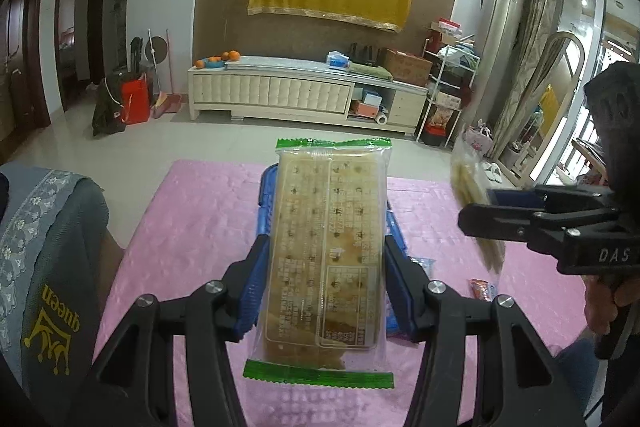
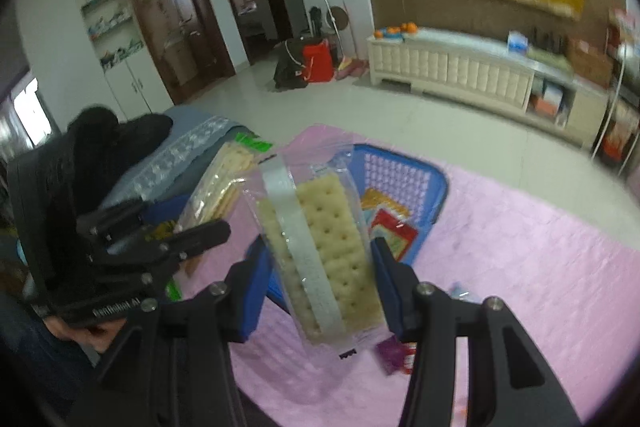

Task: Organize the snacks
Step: 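Carry both cracker packs over the blue basket, then open the right tool to drop the white-strip cracker pack into the basket, then lower the green-strip cracker pack into the basket and open the left tool, then withdraw both tools from the basket toward the remaining snacks, then grasp the red-and-white chip bag with the right tool and lift it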

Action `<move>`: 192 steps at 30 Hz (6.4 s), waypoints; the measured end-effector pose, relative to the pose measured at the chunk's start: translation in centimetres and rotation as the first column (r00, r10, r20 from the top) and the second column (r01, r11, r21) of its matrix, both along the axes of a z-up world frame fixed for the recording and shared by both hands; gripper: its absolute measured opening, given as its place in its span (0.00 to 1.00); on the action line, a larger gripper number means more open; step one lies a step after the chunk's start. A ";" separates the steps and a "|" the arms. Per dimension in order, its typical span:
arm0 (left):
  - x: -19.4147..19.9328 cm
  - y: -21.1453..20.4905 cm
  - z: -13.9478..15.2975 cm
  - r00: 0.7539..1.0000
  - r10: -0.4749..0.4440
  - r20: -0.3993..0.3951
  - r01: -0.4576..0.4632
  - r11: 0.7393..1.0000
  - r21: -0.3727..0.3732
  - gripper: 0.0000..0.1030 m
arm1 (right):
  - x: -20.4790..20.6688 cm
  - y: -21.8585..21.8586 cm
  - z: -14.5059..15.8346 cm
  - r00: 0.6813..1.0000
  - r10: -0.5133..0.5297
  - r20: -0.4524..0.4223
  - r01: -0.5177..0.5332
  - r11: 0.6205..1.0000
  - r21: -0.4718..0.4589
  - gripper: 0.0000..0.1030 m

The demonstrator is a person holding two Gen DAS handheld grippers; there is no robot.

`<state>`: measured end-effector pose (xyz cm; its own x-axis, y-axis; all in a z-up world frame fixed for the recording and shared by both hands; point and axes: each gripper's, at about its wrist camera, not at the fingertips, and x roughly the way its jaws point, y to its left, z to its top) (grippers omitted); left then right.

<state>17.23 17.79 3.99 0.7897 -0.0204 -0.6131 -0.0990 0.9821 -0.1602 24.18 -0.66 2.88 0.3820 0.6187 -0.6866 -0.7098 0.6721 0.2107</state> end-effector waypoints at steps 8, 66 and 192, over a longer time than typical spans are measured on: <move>2.1 1.3 -2.7 0.996 0.005 -0.085 -0.005 1.000 0.005 0.50 | 2.9 3.3 -3.8 0.989 -0.099 -0.107 0.092 0.994 -0.066 0.52; 6.9 -2.5 -5.9 0.920 -0.335 -0.204 0.380 0.891 0.250 0.50 | 0.9 -2.3 -7.2 0.935 -0.331 0.125 0.351 0.910 -0.220 1.00; 2.3 -16.2 -16.0 0.965 -0.068 -0.253 0.101 0.988 0.119 0.79 | 0.1 -12.3 -16.4 0.999 0.052 0.006 -0.050 0.982 -0.184 0.35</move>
<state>19.55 1.57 -12.01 0.6118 0.0120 -0.7909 -0.0353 0.9993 -0.0122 24.27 -12.93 -13.54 0.3614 0.5008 -0.7865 -0.7456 0.6617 0.0787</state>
